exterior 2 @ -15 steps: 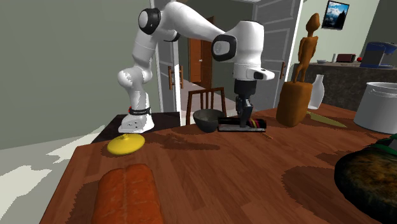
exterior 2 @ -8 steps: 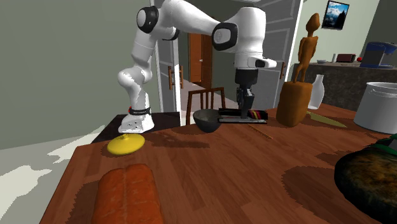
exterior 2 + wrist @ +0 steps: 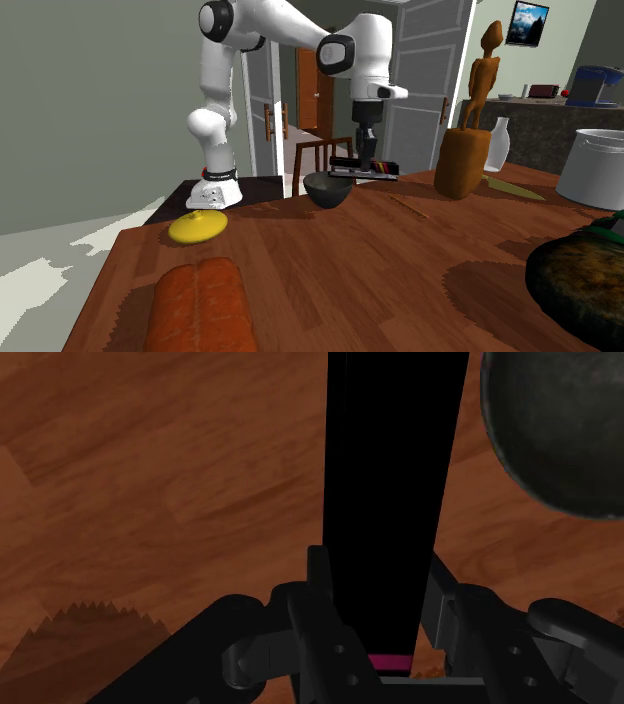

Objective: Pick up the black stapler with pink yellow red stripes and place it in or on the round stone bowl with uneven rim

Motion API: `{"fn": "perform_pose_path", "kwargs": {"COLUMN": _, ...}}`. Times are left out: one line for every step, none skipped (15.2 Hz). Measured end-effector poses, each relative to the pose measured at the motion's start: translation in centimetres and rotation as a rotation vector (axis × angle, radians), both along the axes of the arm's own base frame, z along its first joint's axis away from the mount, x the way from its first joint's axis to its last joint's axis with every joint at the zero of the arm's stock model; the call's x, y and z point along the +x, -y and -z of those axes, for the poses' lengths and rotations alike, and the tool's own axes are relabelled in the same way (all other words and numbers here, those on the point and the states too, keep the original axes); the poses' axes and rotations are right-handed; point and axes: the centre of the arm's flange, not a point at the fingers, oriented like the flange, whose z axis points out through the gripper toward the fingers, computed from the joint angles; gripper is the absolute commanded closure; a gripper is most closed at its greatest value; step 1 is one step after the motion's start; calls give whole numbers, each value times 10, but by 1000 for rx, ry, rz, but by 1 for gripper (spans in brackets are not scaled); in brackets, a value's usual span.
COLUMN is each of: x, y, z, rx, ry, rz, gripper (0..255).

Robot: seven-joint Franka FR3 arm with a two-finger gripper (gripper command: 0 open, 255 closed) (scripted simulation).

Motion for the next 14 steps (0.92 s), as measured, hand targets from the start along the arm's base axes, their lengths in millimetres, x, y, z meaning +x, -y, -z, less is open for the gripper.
{"fn": "perform_pose_path", "kwargs": {"x": -8, "y": -13, "z": 1, "rx": 0, "ry": 0, "rz": 0, "gripper": 255}}
{"fn": "perform_pose_path", "kwargs": {"x": -12, "y": -25, "z": 0, "rx": 0, "ry": 0, "rz": 0, "gripper": 255}}
{"fn": "perform_pose_path", "kwargs": {"x": -18, "y": -37, "z": -1, "rx": 0, "ry": 0, "rz": 0, "gripper": 255}}
{"fn": "perform_pose_path", "kwargs": {"x": -23, "y": -49, "z": -4, "rx": 1, "ry": 0, "rz": -1, "gripper": 255}}
{"fn": "perform_pose_path", "kwargs": {"x": -26, "y": -61, "z": -2, "rx": 0, "ry": 1, "rz": -1, "gripper": 255}}
{"fn": "perform_pose_path", "kwargs": {"x": -29, "y": -73, "z": -2, "rx": 1, "ry": 0, "rz": -1, "gripper": 255}}
{"fn": "perform_pose_path", "kwargs": {"x": -34, "y": -86, "z": -2, "rx": 1, "ry": 0, "rz": -1, "gripper": 255}}
{"fn": "perform_pose_path", "kwargs": {"x": -39, "y": -100, "z": -2, "rx": 1, "ry": 0, "rz": -2, "gripper": 255}}
{"fn": "perform_pose_path", "kwargs": {"x": -42, "y": -113, "z": -3, "rx": 1, "ry": 0, "rz": -1, "gripper": 255}}
{"fn": "perform_pose_path", "kwargs": {"x": -46, "y": -126, "z": -6, "rx": 1, "ry": 0, "rz": -1, "gripper": 255}}
{"fn": "perform_pose_path", "kwargs": {"x": -50, "y": -135, "z": -7, "rx": 1, "ry": 1, "rz": -1, "gripper": 255}}
{"fn": "perform_pose_path", "kwargs": {"x": -54, "y": -150, "z": -5, "rx": 1, "ry": 0, "rz": -2, "gripper": 255}}
{"fn": "perform_pose_path", "kwargs": {"x": -57, "y": -157, "z": -4, "rx": 1, "ry": 0, "rz": -1, "gripper": 255}}
{"fn": "perform_pose_path", "kwargs": {"x": -59, "y": -160, "z": 0, "rx": 0, "ry": 0, "rz": -1, "gripper": 255}}
